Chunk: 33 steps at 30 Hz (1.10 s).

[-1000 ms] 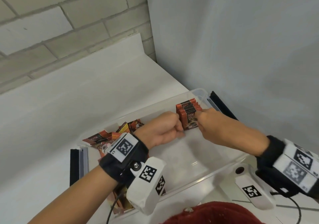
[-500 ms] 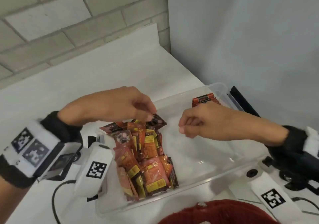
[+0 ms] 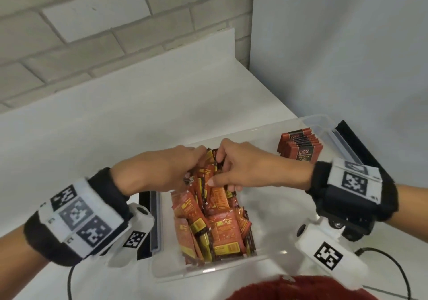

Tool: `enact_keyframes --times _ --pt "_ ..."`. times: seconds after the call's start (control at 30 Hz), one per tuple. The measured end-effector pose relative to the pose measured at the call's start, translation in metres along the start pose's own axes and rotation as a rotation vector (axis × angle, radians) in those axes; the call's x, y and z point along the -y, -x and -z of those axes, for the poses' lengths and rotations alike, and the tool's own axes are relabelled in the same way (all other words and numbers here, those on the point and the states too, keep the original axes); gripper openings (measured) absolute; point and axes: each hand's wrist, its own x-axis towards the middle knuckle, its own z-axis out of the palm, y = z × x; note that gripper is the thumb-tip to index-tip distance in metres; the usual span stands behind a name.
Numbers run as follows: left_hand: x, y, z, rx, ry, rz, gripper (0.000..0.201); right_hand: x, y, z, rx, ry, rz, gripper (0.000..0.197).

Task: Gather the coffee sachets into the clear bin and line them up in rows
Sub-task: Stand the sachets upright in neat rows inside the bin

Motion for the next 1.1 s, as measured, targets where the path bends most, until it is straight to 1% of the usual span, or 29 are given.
enact_keyframes --times 0.1,0.2,0.27,0.37,0.5,0.63,0.73,0.83,0.87,0.9,0.97,1.0,1.07,1.1 --pt "0.005 -0.006 -0.005 -0.038 -0.012 -0.030 0.024 -0.001 -0.003 -0.003 -0.026 0.024 -0.005 0.038" --pt "0.015 -0.009 -0.004 -0.024 -0.041 -0.036 0.015 0.000 -0.005 -0.002 -0.036 0.025 -0.007 0.026" --pt "0.020 -0.010 -0.001 -0.015 0.010 -0.037 0.017 0.000 -0.005 -0.002 -0.040 0.021 -0.002 0.020" --pt "0.023 -0.009 0.002 -0.045 0.031 -0.062 0.018 0.000 -0.004 0.000 -0.038 -0.011 0.015 0.013" --pt "0.024 0.001 0.021 -0.148 0.002 -0.118 0.018 0.001 0.005 0.012 -0.042 -0.210 0.067 0.010" --pt "0.020 0.016 0.054 -0.249 0.067 -0.154 0.015 -0.001 0.019 0.026 -0.033 -0.550 0.115 0.008" --pt "0.010 0.020 0.070 -0.220 0.217 -0.152 0.018 0.000 0.028 0.029 -0.061 -0.759 0.102 0.007" --pt "-0.001 0.012 0.075 -0.145 0.295 -0.207 0.022 -0.002 0.033 0.026 -0.114 -0.898 0.082 0.002" --pt "-0.006 0.008 0.074 -0.129 0.336 -0.223 0.025 -0.002 0.036 0.025 -0.116 -0.952 0.079 0.008" --pt "-0.010 0.003 0.073 -0.125 0.374 -0.231 0.030 -0.002 0.038 0.024 -0.103 -0.994 0.084 0.019" --pt "-0.020 -0.006 0.071 -0.127 0.411 -0.243 0.038 -0.006 0.043 0.023 -0.070 -1.003 0.121 0.046" --pt "-0.025 -0.011 0.070 -0.124 0.420 -0.249 0.040 -0.008 0.045 0.022 -0.076 -0.993 0.131 0.054" --pt "-0.034 -0.020 0.066 -0.121 0.497 -0.256 0.035 -0.017 0.049 0.024 -0.142 -1.015 0.123 0.055" --pt "-0.039 -0.024 0.064 -0.128 0.569 -0.257 0.037 -0.023 0.050 0.026 -0.180 -1.035 0.126 0.054"
